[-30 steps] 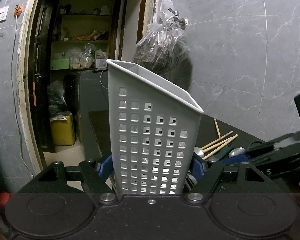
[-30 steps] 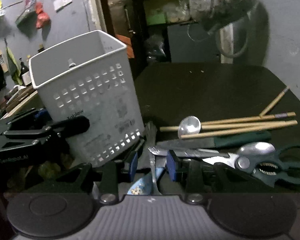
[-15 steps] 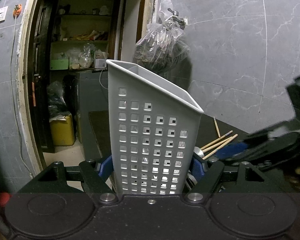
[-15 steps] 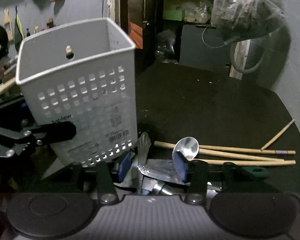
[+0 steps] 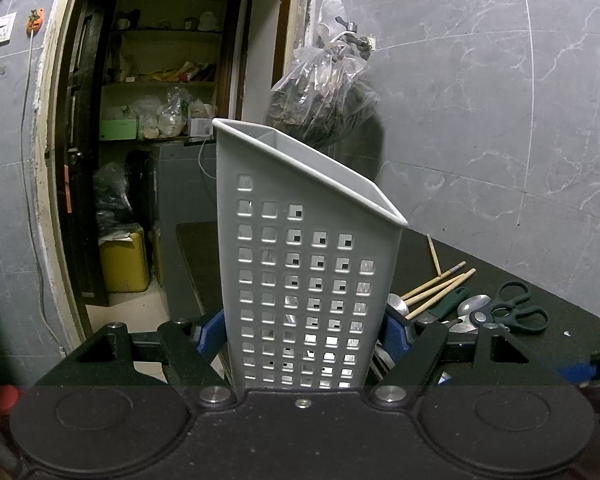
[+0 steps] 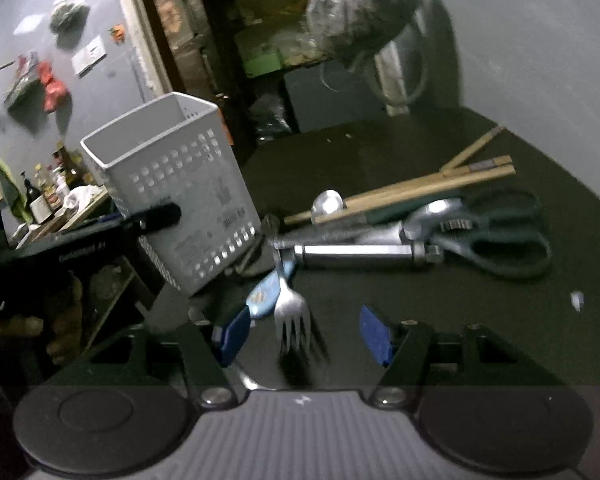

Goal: Organize utensils
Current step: 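Lower the right tool to the utensils beside the basket, then grasp a silver fork with the right tool and lift it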

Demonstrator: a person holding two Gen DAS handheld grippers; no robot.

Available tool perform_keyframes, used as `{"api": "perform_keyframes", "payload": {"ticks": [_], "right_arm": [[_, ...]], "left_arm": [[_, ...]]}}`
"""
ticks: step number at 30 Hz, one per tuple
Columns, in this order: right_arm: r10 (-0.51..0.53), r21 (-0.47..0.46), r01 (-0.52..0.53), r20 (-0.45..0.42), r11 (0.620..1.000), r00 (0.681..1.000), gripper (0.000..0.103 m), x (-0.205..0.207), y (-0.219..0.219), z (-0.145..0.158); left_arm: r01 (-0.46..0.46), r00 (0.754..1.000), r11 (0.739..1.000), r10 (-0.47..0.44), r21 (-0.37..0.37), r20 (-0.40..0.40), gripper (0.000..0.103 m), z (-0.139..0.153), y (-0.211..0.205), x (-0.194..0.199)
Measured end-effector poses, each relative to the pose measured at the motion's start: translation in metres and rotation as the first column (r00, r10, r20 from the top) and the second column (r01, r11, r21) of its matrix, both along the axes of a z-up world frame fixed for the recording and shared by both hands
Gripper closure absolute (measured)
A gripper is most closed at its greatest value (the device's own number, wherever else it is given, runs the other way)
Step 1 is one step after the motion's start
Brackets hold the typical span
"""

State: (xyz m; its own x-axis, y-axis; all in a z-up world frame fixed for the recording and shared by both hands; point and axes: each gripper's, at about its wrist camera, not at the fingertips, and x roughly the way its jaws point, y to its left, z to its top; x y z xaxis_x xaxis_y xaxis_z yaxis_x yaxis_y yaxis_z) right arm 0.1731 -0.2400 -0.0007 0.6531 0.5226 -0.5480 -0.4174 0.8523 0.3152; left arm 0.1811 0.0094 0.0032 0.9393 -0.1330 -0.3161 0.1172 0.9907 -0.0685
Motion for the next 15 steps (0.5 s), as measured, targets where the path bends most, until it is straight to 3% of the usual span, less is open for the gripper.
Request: {"api": "perform_keyframes", "payload": {"ticks": [15], "right_arm": [[-0.118,0.081,0.123,-0.058,0.989,0.991,0.082,-0.003,0.013,-0.015]], "left_arm": [[0.000,1.000,1.000,0.000,0.000,0.000,0.026,0.000,-0.001,0.000]]}}
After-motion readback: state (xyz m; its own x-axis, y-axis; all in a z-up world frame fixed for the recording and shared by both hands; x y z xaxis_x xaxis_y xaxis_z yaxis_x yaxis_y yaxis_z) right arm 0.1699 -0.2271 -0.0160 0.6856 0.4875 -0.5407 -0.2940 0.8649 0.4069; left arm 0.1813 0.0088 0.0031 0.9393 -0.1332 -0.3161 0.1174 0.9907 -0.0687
